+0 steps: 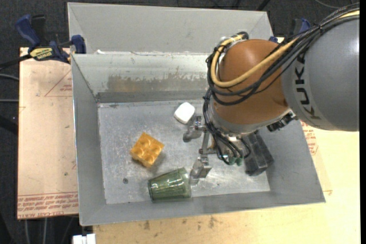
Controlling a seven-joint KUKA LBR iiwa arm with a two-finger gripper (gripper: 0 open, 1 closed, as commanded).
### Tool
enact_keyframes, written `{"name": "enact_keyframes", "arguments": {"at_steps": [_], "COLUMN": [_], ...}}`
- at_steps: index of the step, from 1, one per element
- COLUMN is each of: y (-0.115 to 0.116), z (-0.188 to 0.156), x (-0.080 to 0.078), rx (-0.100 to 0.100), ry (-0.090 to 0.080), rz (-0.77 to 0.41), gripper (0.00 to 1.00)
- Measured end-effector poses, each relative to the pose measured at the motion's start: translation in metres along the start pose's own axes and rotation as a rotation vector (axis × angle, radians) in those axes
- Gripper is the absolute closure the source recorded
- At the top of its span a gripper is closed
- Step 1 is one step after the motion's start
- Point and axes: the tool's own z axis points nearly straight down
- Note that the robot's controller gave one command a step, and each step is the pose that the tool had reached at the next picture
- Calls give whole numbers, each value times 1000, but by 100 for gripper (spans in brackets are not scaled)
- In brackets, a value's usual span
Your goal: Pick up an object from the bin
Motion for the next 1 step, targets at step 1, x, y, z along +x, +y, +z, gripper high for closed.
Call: {"name": "enact_keyframes", "arguments": {"at_steps": [1], "y": [-1], "z": [-4], "x": [-2], "rx": [-1], "ry": [-8], "rz": [3], "gripper": [0]}}
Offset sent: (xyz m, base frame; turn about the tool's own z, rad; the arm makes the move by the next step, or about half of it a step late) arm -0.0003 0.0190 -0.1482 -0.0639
